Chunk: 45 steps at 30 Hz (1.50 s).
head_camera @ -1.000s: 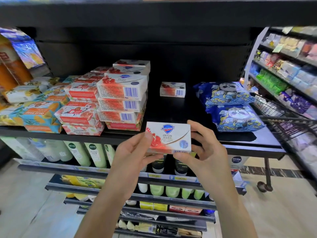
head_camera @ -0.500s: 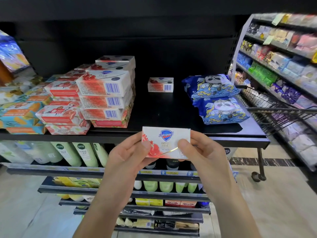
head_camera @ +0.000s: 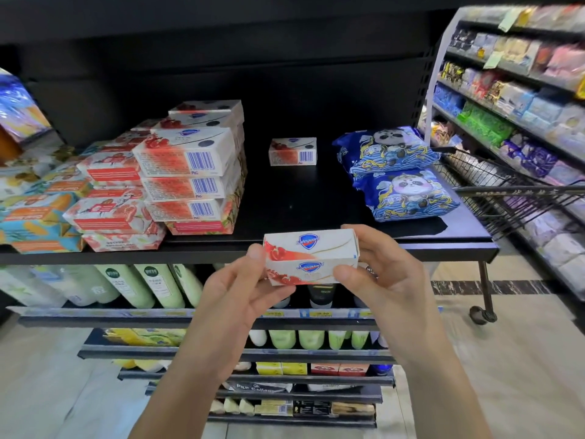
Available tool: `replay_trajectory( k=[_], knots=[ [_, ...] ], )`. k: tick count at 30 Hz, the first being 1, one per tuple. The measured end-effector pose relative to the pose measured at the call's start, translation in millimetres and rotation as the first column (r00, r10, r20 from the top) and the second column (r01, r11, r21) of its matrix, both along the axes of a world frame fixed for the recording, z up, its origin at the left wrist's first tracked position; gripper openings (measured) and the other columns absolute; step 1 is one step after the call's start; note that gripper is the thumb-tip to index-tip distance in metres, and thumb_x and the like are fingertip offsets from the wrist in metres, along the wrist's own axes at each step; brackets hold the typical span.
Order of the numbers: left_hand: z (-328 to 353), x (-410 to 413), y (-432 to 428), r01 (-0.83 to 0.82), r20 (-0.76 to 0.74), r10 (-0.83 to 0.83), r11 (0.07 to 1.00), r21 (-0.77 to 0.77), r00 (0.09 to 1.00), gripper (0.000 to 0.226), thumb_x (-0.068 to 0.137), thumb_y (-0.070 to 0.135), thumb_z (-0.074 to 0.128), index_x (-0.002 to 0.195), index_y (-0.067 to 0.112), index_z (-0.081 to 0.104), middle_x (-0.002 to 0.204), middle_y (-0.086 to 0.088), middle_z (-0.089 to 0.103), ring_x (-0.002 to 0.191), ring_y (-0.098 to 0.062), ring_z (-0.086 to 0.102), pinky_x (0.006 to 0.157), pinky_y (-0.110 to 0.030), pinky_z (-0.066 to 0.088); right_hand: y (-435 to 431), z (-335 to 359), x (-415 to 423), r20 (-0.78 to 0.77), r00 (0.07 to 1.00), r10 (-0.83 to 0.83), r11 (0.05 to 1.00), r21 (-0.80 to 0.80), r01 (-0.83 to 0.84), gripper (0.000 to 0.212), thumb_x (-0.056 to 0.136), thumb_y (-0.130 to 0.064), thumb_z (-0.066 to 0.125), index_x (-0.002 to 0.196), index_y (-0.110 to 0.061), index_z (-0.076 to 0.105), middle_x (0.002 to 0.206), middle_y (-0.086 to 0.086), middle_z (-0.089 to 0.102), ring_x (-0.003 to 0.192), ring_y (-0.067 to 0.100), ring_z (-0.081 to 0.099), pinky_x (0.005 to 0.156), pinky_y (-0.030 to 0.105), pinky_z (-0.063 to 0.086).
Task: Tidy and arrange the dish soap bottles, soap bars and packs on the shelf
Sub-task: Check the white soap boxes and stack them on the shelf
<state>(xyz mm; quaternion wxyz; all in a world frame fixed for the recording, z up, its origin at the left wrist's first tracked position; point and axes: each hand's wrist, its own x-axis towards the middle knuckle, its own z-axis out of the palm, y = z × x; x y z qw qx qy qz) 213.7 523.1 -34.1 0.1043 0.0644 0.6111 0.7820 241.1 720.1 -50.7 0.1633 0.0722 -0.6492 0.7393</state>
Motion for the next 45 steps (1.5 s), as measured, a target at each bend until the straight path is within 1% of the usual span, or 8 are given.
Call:
replay_trajectory(
  k=[6,12,19,25,30,37,40,45],
  knots=[
    [1,-1,-5,-0.017,0.002,0.017,1.0,0.019,1.0,0.042,0.092,0.038,0.059,0.114,0.007,0.076,0.118,-0.014,0.075,0.116,-0.026,0.07,0.099,-0.033,0.056,-2,-1,-1,0.03,0.998,0.048,0.999,-0.012,-0.048,0.052,0.085,-0.016,0.079,0.134,-0.018,0.062,0.126,0.0,0.073,0.123,0.017,0.065,0.091,0.023,0.055],
    [-1,-3,-7,-0.053,-0.013,0.053,0.998,-0.024,0.999,0.054,0.088,0.035,0.064,0.129,0.0,0.065,0.118,-0.011,0.076,0.116,-0.024,0.07,0.103,-0.036,0.054,-1,0,-3,0.23,0.971,-0.058,0.998,0.005,0.058,0.064,0.072,-0.062,0.073,0.128,-0.032,0.068,0.123,-0.003,0.074,0.111,0.017,0.072,0.103,0.043,0.052],
    [-4,0,-9,-0.09,-0.005,0.09,0.996,-0.028,0.996,0.053,0.084,0.029,0.074,0.134,0.015,0.063,0.116,-0.009,0.077,0.113,-0.021,0.072,0.1,-0.029,0.054,-5,3,-4,0.283,0.959,-0.017,1.0,0.004,0.017,0.052,0.081,-0.049,0.074,0.123,-0.018,0.071,0.108,0.003,0.078,0.098,0.021,0.075,0.101,0.049,0.054],
    [-8,-2,-13,-0.09,-0.057,0.089,0.996,-0.011,0.994,0.068,0.065,0.041,0.077,0.132,0.029,0.067,0.114,0.0,0.076,0.103,-0.013,0.073,0.096,-0.024,0.055,-5,-5,-7,0.218,0.975,0.032,0.998,-0.065,-0.018,0.041,0.083,-0.029,0.077,0.123,-0.024,0.071,0.11,0.002,0.078,0.105,0.016,0.073,0.087,0.024,0.055],
    [-5,-4,-13,-0.039,-0.08,0.037,0.999,-0.034,0.996,0.067,0.084,0.047,0.066,0.143,0.018,0.056,0.129,-0.004,0.072,0.124,-0.021,0.065,0.108,-0.041,0.046,-1,-8,-10,0.098,0.991,0.09,0.992,-0.093,-0.081,0.054,0.08,-0.017,0.083,0.131,-0.018,0.065,0.122,0.004,0.074,0.118,0.021,0.068,0.092,0.027,0.055],
    [-3,-6,-6,-0.038,0.0,0.038,0.998,-0.043,0.999,0.042,0.097,0.041,0.059,0.121,0.01,0.071,0.117,-0.007,0.076,0.112,-0.024,0.072,0.09,-0.033,0.06,6,-11,-10,0.014,0.987,0.158,0.984,-0.082,-0.156,0.062,0.082,0.005,0.07,0.14,-0.009,0.055,0.131,0.009,0.069,0.127,0.026,0.062,0.093,0.031,0.056],
    [-2,-7,-6,-0.047,0.008,0.047,0.998,-0.035,0.999,0.047,0.086,0.029,0.061,0.125,0.005,0.069,0.116,-0.009,0.077,0.11,-0.024,0.073,0.086,-0.03,0.061,7,-10,-10,0.03,0.983,0.18,0.98,-0.094,-0.176,0.066,0.082,0.002,0.072,0.143,-0.012,0.052,0.135,0.007,0.068,0.128,0.026,0.062,0.094,0.032,0.056],
    [-4,-8,-8,-0.071,-0.025,0.07,0.997,-0.033,0.997,0.052,0.081,0.023,0.064,0.13,0.006,0.065,0.114,-0.008,0.077,0.106,-0.021,0.074,0.083,-0.028,0.061,3,-5,-11,0.154,0.984,0.091,0.991,-0.112,-0.074,0.056,0.085,-0.043,0.08,0.134,-0.021,0.065,0.127,0.007,0.072,0.115,0.03,0.07,0.093,0.042,0.058]
  ],
)
